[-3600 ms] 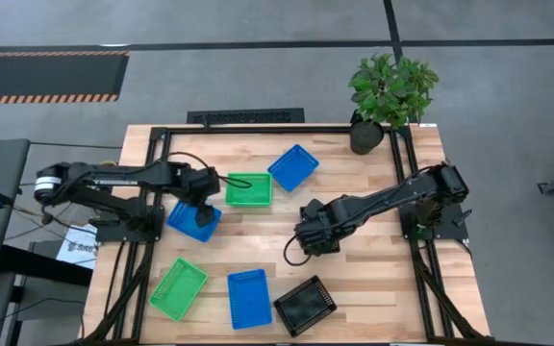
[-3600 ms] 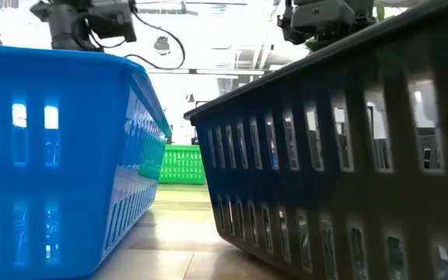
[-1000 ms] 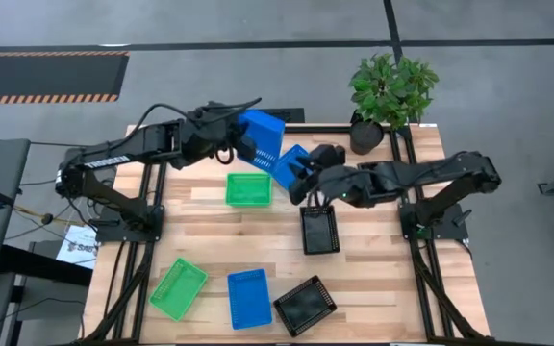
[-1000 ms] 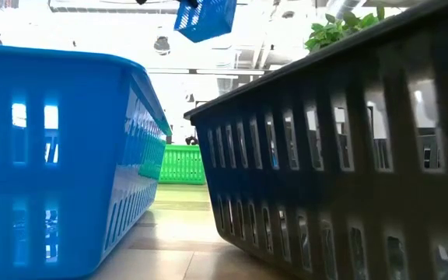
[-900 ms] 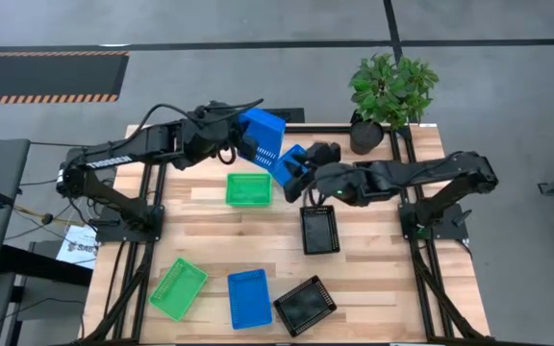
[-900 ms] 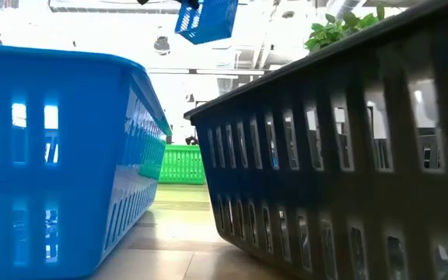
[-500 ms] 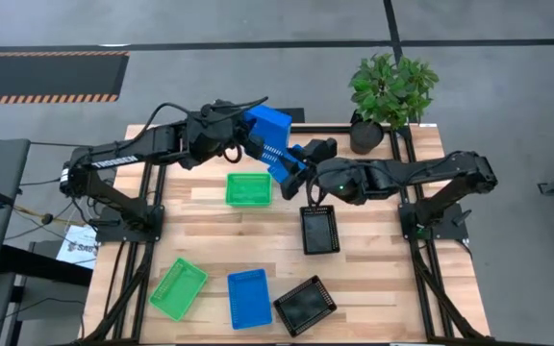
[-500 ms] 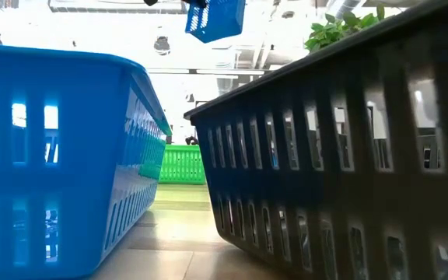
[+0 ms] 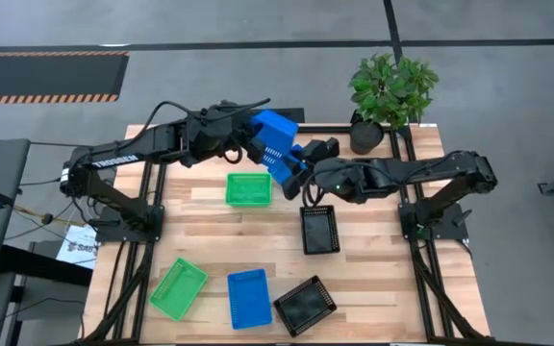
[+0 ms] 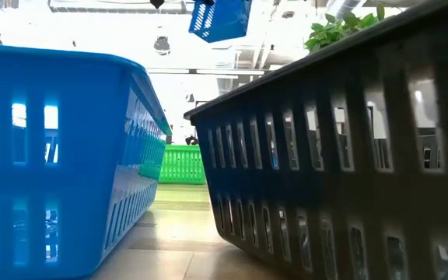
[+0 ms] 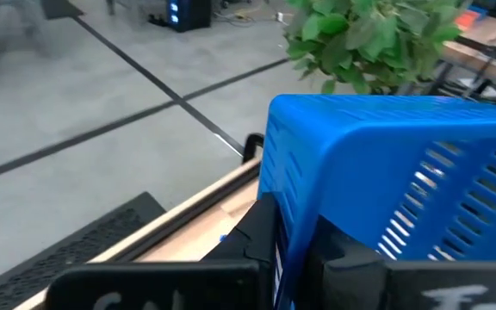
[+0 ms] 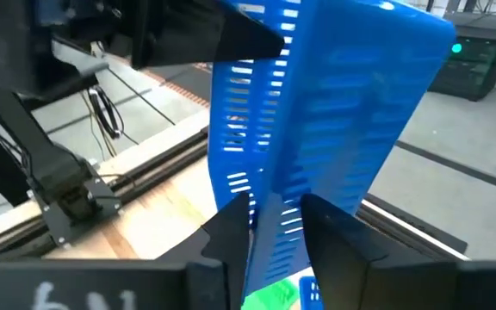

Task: Stack baskets by color
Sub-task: Stack the middle blue bin on the top blue bin

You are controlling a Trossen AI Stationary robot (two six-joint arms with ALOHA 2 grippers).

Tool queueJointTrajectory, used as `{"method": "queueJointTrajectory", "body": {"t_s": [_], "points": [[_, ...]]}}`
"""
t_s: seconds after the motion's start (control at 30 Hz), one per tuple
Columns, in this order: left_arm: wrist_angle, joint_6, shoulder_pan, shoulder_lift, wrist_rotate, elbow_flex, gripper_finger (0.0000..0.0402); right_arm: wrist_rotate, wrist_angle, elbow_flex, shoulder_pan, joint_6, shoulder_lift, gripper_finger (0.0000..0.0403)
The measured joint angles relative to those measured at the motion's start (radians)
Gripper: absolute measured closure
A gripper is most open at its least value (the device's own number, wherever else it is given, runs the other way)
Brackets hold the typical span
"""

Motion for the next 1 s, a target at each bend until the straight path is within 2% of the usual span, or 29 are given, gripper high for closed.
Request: {"method": "queueJointTrajectory", "body": {"t_s": [0.1,0.27,0.6,0.73,0.83,1.0], "points": [[-0.001,-0.005,0.002,0.0,0.049,0.0,0.0401,-0.006,-0.025,0.0,0.0,0.005,0.0,0.0302],[-0.003,-0.015,0.002,-0.001,0.071,0.0,0.0401,-0.023,-0.043,0.0,-0.002,0.011,0.0,0.0386],[-0.005,0.038,0.002,-0.002,0.106,0.0,0.039,-0.04,-0.068,0.0,-0.011,0.077,0.0,0.0399],[-0.028,0.094,0.004,-0.022,0.192,0.011,0.0328,-0.037,-0.13,0.0,-0.031,0.193,-0.002,0.04],[-0.093,0.117,0.003,-0.044,0.243,0.043,0.0257,-0.037,-0.151,0.0,-0.058,0.236,-0.004,0.0401],[-0.152,0.142,0.002,-0.086,0.268,0.108,0.0145,-0.106,-0.22,-0.004,-0.143,0.325,-0.002,0.0402]]}}
